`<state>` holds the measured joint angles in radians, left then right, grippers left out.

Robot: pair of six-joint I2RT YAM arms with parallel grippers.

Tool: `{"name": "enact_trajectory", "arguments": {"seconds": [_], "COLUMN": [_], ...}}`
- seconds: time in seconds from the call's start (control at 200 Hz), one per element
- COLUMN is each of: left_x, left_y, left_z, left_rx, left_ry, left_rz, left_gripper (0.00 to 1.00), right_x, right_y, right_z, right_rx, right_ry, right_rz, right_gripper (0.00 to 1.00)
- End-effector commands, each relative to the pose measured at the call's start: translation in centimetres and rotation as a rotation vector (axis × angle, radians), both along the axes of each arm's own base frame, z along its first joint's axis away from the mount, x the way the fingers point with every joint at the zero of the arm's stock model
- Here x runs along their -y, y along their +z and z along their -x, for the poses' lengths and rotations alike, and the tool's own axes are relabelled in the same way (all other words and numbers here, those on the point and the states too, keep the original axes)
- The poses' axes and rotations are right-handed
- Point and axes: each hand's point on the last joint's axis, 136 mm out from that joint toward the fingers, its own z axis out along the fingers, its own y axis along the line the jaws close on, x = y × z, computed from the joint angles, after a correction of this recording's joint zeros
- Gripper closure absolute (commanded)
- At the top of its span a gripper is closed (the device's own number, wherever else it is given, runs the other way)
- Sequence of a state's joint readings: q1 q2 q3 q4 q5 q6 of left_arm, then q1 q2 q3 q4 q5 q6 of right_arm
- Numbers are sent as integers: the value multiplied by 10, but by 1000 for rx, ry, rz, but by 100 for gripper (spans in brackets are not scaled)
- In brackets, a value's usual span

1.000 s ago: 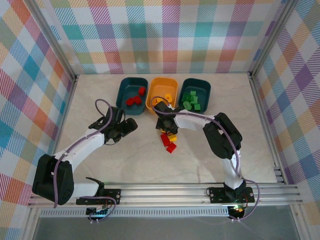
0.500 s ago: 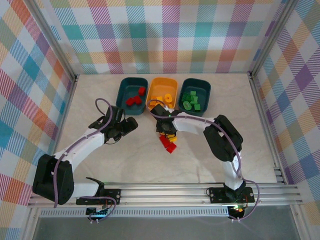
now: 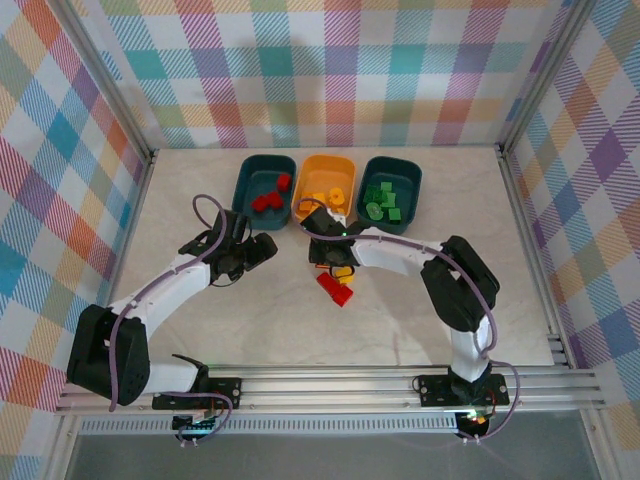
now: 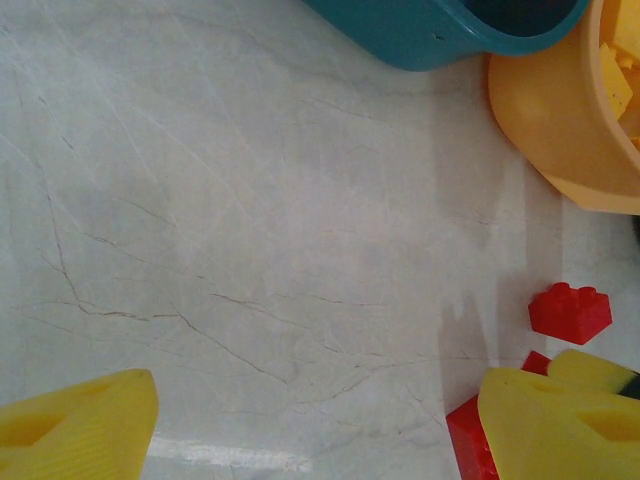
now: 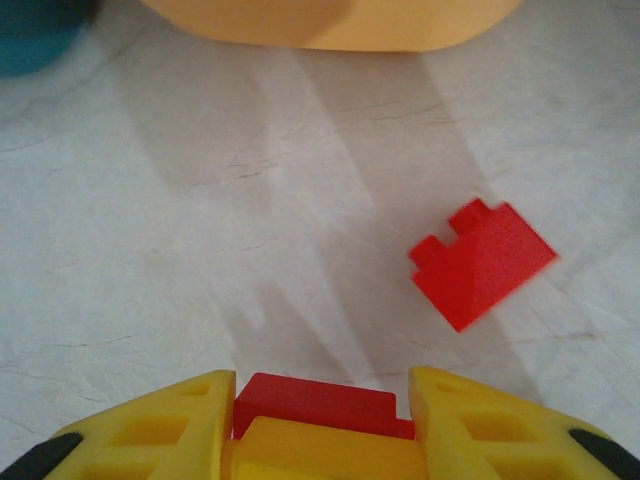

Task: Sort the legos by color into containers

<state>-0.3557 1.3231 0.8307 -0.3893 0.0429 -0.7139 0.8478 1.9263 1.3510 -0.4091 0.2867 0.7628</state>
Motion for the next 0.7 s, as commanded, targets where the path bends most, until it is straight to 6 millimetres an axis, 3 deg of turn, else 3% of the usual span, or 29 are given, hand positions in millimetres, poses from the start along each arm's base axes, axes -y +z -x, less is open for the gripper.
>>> {"name": "enact_trajectory", "arguments": {"seconds": [0.0, 0.19, 0.345, 0.43, 0.545, 0.695], "left_x": [1, -5, -7, -6, -5, -4], "left_y": [4, 4, 1, 1, 1, 0], "left_z": [-3, 4, 6, 6, 5, 4], "left_rx": [12, 11, 6, 6, 9, 6], "left_ry": [-12, -14, -14, -16, -16, -15], "left_rz": [-13, -41, -46, -39, -38, -34], "left_gripper": [16, 16, 16, 16, 16, 16], "right_x": [-29, -36, -37, -37, -34, -34], "right_y": [-17, -27, -35, -32, -27, -24], "right_z": [-7, -17, -12, -8, -3, 0], "right_rx": [-13, -1, -42, -44, -43, -38], "right_ry": [92, 146, 166, 168, 170, 173], "right_rz": [-20, 36, 49, 46, 42, 44], "right_gripper": [62, 59, 45, 43, 44, 54]}}
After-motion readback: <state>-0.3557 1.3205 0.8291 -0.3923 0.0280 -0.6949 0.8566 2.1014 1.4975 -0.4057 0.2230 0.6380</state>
